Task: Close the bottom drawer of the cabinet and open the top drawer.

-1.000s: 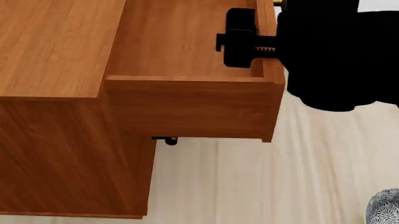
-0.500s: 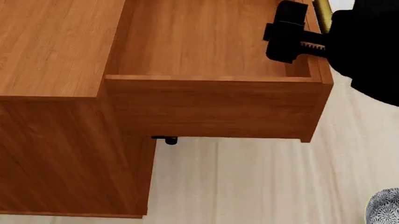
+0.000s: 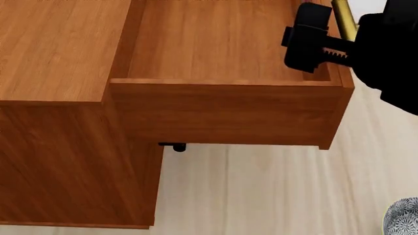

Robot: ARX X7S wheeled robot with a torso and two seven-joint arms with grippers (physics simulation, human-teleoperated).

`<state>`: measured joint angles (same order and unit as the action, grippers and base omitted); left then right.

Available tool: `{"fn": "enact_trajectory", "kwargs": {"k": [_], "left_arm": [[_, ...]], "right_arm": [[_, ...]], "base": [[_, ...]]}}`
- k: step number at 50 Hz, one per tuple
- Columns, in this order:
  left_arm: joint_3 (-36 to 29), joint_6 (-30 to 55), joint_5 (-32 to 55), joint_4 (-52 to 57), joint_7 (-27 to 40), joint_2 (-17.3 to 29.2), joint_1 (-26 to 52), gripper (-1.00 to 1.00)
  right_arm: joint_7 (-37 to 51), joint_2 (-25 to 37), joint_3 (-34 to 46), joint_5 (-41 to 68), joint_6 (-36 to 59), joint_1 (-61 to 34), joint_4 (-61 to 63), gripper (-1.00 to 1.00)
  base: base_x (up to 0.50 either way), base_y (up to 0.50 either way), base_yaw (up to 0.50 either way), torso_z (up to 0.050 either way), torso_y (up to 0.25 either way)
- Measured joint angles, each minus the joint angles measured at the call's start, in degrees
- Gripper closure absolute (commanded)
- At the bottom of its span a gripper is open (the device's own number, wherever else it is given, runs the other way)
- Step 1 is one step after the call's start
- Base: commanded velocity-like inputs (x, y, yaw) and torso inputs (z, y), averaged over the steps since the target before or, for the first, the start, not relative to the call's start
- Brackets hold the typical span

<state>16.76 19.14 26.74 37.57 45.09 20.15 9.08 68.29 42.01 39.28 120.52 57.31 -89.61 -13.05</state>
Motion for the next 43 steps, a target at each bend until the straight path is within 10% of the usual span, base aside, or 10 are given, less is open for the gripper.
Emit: {"fn": "enact_trajectory", "kwargs": {"k": [43], "left_arm": [[-0.56, -0.77, -0.13, -0.42, 0.07, 0.39, -0.40, -1.00]], "right_arm": [[20.62, 15.36, 13.03, 8.81, -18.19, -22.98, 40.16, -1.00]], "base": [[0.00, 0.00, 0.00, 0.000, 0.002]]}}
